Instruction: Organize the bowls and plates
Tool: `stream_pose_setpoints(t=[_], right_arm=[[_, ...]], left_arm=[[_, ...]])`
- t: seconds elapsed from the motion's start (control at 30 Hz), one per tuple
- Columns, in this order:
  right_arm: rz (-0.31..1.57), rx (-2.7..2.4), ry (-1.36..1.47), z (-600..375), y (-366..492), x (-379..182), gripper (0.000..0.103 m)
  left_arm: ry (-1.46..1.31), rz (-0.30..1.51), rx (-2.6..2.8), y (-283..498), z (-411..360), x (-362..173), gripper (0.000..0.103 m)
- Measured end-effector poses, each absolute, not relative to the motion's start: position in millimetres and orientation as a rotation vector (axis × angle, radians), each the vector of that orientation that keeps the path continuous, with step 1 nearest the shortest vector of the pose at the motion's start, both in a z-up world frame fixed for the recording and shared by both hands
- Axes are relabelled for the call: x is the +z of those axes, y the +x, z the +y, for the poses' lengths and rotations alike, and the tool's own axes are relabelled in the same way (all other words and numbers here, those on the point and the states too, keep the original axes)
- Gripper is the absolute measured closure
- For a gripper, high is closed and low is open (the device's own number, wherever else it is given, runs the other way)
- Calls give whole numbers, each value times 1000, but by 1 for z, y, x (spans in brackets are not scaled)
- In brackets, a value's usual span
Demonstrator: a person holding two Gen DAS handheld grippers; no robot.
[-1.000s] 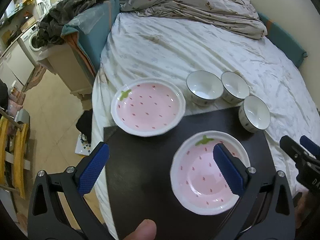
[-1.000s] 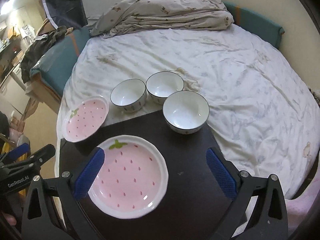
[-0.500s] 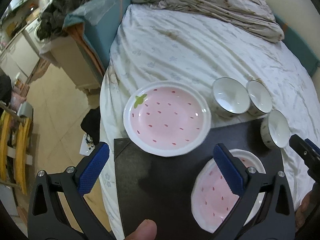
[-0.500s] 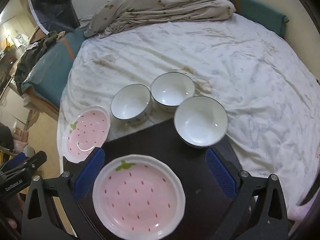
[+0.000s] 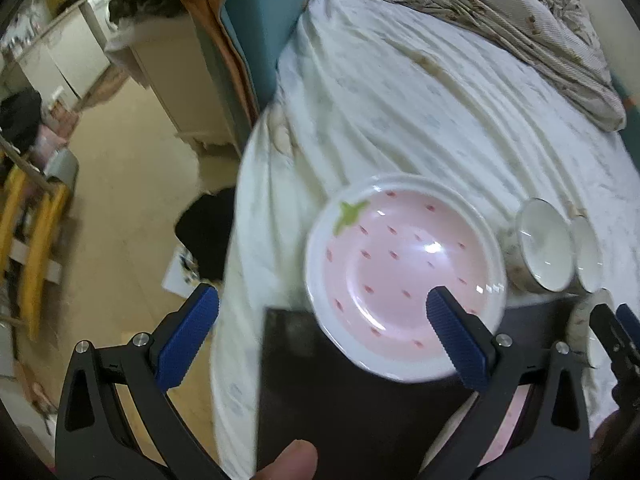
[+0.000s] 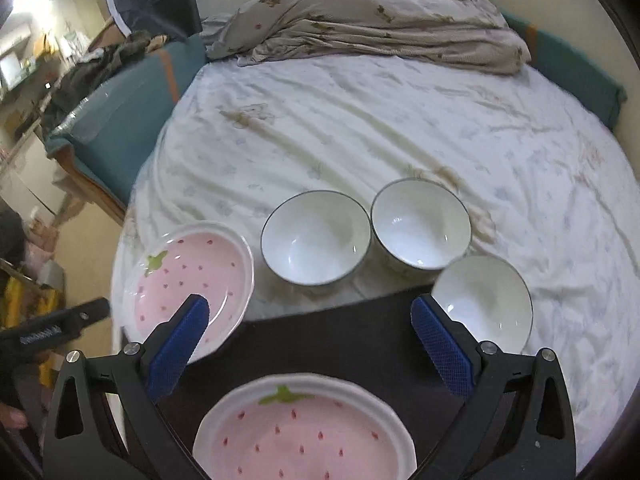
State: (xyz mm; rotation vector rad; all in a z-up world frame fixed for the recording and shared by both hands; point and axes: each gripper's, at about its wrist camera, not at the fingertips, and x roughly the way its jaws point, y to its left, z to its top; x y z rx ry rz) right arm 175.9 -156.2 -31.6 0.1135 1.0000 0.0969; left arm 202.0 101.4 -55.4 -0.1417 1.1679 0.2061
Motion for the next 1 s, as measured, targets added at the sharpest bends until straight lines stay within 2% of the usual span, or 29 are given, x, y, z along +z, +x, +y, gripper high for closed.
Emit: stream_pose_setpoints(t=[0.23,0.4,0.5,0.53,0.6,0.7,0.77,0.83,0.9,0.97,1.0], right_arm=[[1061,225,122,-133,213,-53,0],[1144,395,214,-119,231,-78,3],[1207,397,244,-114,238,-97,23],[1225,400,257,-114,239,-104,25],[1265,399,280,-115,243,-117,28],[1306,400,324,-121,248,-131,29],[1338,409,368,-125,251,-140,34],[1365,410,394,-125,253,-146,45],[1387,447,412,-121,256,-153,59],[1399,498,434,-117,257,-159,70],[1404,497,424,-115,258,-161,71]], left_arm=[[-205,1188,168,226,114,-71,1],[-248,1261,144,240,121,-92,15],[-271,1283,149,244,127,-103,16],[-271,1291,144,246,128,-106,16],[-276,1309,129,247,128,-113,29],[-327,1344,107,248,131,-125,41],[-348,1352,85,251,130,-129,41],[-334,1359,60,254,125,-133,42],[-335,1365,45,256,123,-136,56],[-321,1361,47,259,125,-139,65],[-332,1365,58,259,128,-142,71]])
